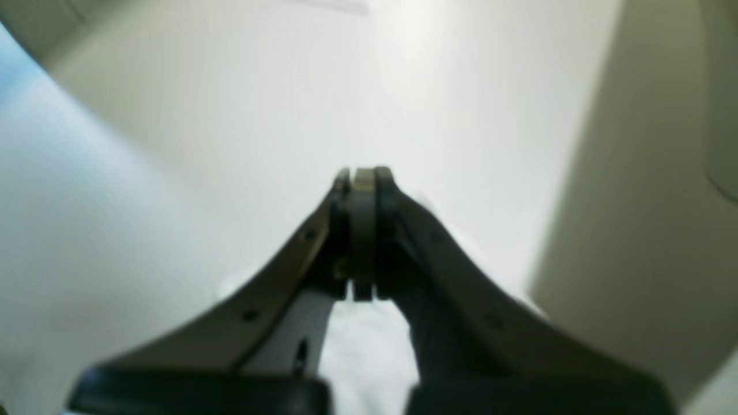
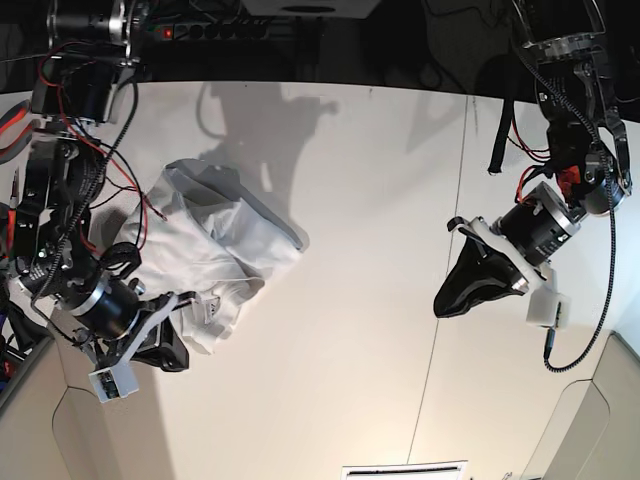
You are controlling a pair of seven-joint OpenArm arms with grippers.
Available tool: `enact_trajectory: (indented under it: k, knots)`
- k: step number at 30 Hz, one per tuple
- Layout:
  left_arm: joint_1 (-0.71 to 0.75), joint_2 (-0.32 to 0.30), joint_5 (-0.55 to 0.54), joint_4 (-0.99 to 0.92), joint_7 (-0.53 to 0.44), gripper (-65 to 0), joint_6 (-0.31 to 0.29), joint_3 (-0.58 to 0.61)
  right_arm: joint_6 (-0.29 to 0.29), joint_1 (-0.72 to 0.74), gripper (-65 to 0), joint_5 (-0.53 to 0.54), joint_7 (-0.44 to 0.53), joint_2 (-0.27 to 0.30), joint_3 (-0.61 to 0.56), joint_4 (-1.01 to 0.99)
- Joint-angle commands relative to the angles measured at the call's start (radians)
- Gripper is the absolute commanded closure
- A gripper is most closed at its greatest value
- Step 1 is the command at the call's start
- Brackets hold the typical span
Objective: Layout the t-shirt on the table in an organized manner, then fold the t-shirt properly
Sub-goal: 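Carry the bundled shirt with the right gripper to the table corner and lower it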
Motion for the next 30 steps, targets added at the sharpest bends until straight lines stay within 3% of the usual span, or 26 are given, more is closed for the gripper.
enact_trajectory:
  k: [1, 6, 11, 15, 18, 22, 24, 26, 30]
  knots:
    - [-0.013, -0.006, -0.020, 0.018, -0.022, 0.0, -0.009, -0.003, 0.007, 0.032, 0.0, 0.026, 0.012, 0.030, -0.041, 0.015]
    - [-0.013, -0.006, -0.020, 0.018, -0.022, 0.0, -0.009, -0.003, 0.039, 0.043, 0.0, -0.016, 0.001, 0.190, -0.280, -0.045]
    - [-0.013, -0.006, -0.020, 0.018, -0.022, 0.0, -0.009, -0.003, 0.052, 0.117, 0.0, -0.037, 0.037, 0.266, -0.478, -0.251]
    - [-0.013, -0.006, -0.020, 0.018, -0.022, 0.0, -0.009, -0.003, 0.048, 0.188, 0.0, -0.170, 0.186, 0.278, -0.587, -0.463]
    - [-0.013, -0.006, -0.020, 0.018, -0.022, 0.0, -0.009, -0.003, 0.031, 0.224, 0.0, -0.187, 0.293, 0.264, -0.606, -0.640]
    - [-0.013, -0.006, -0.020, 0.018, -0.022, 0.0, -0.009, -0.003, -0.008, 0.228, 0.0, -0.203, 0.335, 0.226, -0.597, -0.858]
    - [-0.013, -0.005, -0.021, 0.018, -0.022, 0.0, -0.009, -0.003, -0.049, 0.214, 0.0, -0.212, 0.335, 0.208, -0.587, -0.929]
    - [-0.013, -0.005, -0.021, 0.018, -0.022, 0.0, -0.009, -0.003, -0.129, 0.190, 0.0, -0.212, 0.334, 0.190, -0.564, -0.963]
    - [-0.013, -0.005, -0.021, 0.018, -0.022, 0.0, -0.009, -0.003, -0.393, 0.113, 0.0, -0.212, 0.334, 0.142, -0.441, -0.949]
